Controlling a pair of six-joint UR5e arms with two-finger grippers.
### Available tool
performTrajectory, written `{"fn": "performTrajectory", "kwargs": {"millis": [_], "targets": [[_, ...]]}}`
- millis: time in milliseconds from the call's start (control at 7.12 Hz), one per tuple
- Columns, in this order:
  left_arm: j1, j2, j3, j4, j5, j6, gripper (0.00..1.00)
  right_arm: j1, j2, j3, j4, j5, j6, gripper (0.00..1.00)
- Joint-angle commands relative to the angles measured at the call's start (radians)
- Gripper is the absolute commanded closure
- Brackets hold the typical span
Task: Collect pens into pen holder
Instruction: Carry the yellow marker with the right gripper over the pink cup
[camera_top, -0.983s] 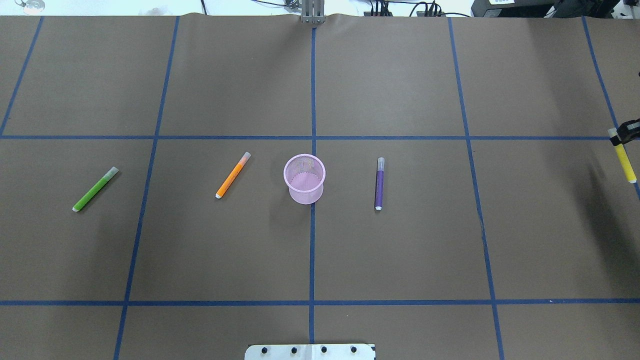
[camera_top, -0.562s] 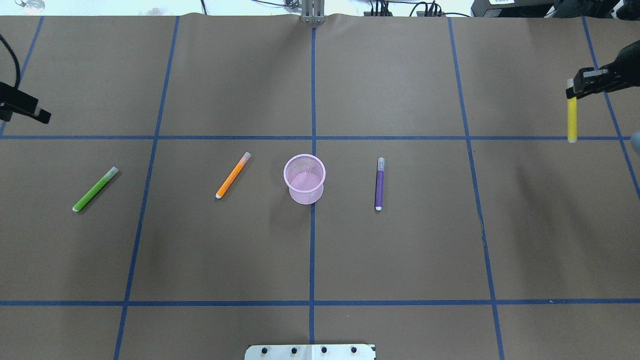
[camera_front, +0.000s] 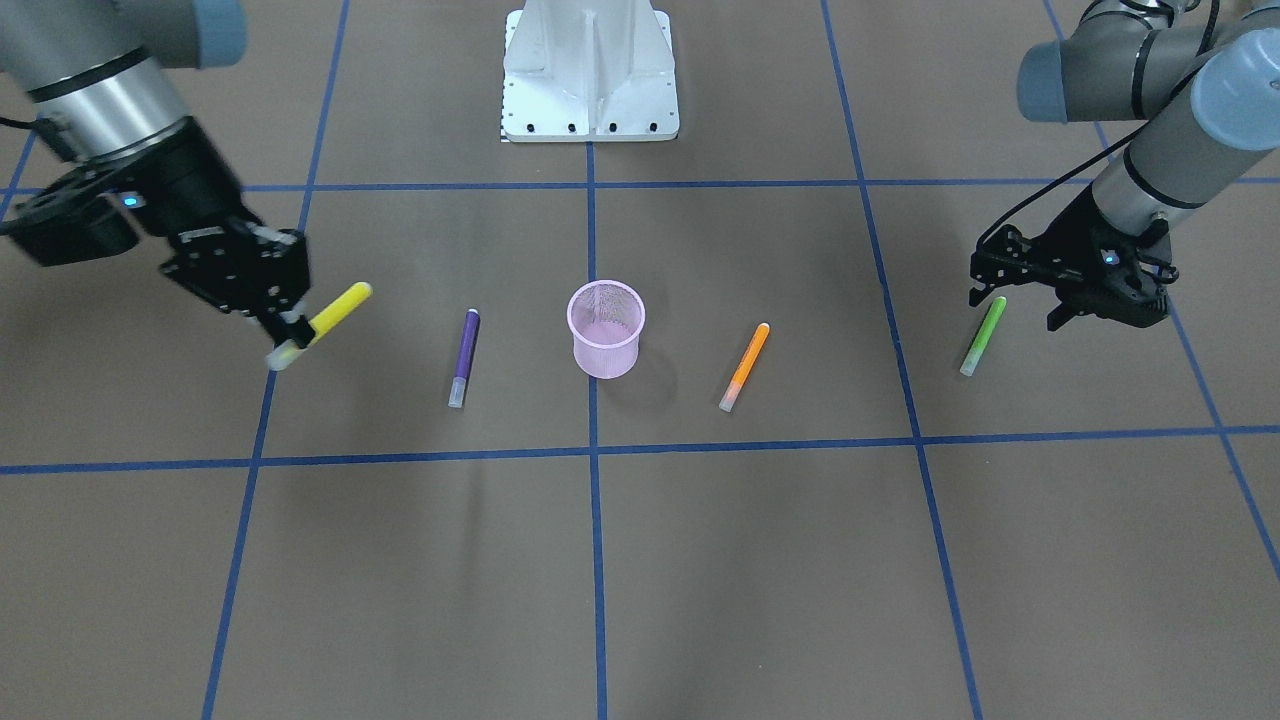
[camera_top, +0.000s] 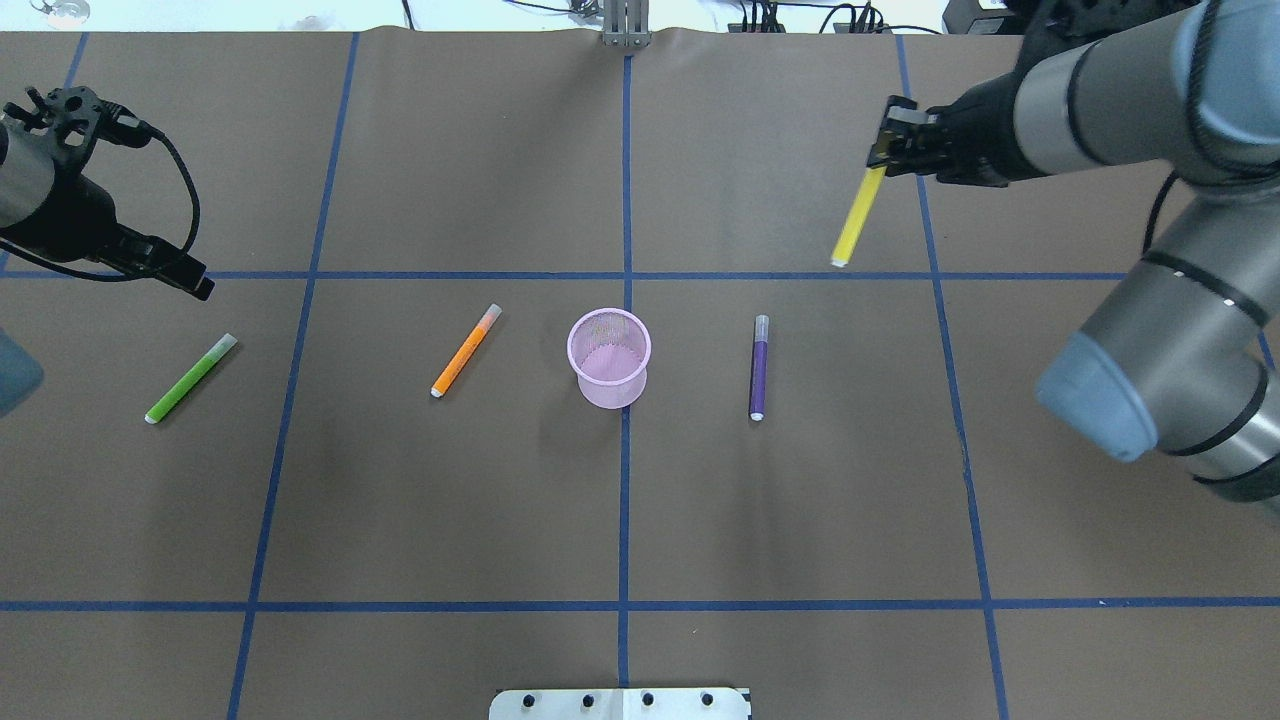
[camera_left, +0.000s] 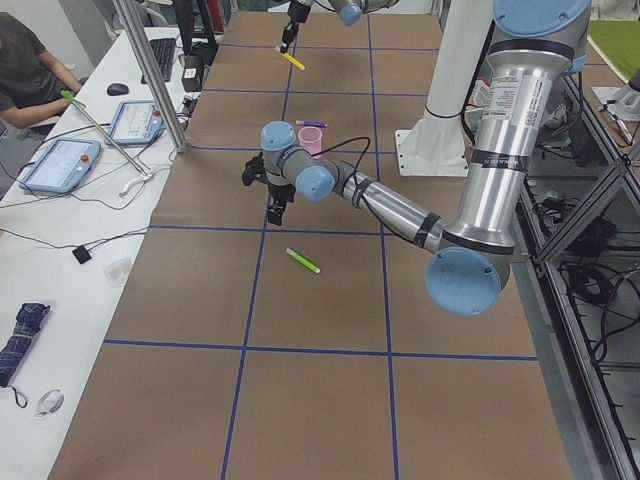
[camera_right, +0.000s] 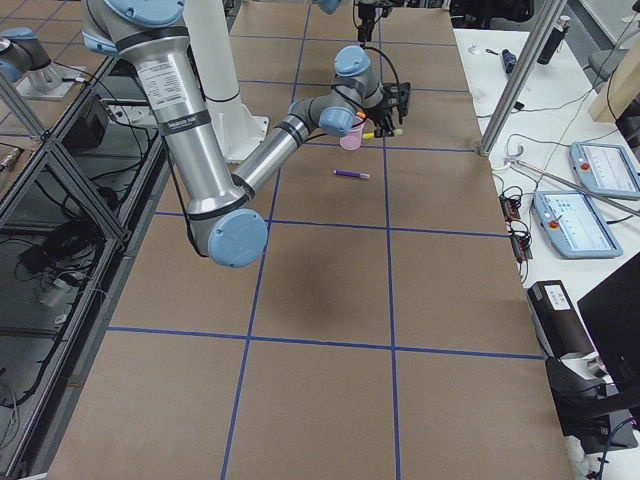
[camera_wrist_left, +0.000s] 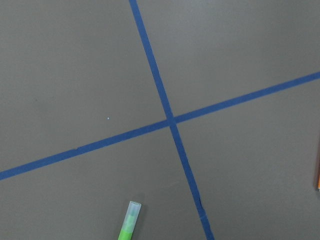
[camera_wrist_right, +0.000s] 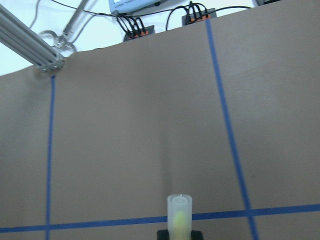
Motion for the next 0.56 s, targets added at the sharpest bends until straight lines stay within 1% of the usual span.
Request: {"fn": "performTrajectory", "kwargs": {"millis": [0, 140, 281, 421], "targets": [[0.005, 0.008, 0.043, -0.003, 0.019, 0.035, 0.05, -0.274, 0.085, -0.009, -0.003, -0.389, 0.096, 1.0], [0.005, 0.01, 0.051, -0.001, 0.053, 0.064, 0.05, -0.364, 0.102, -0.043, 0.0, -0.542, 0.096, 1.0], [0.005, 0.004, 0.053, 0.0, 0.053, 0.064, 0.05, -0.404, 0.141, -0.09, 0.001, -0.61, 0.096, 1.0], [0.005, 0.011, 0.053, -0.003, 0.055, 0.066, 0.05, -0.423, 0.163, -0.13, 0.001, -0.641, 0.096, 1.0]]}}
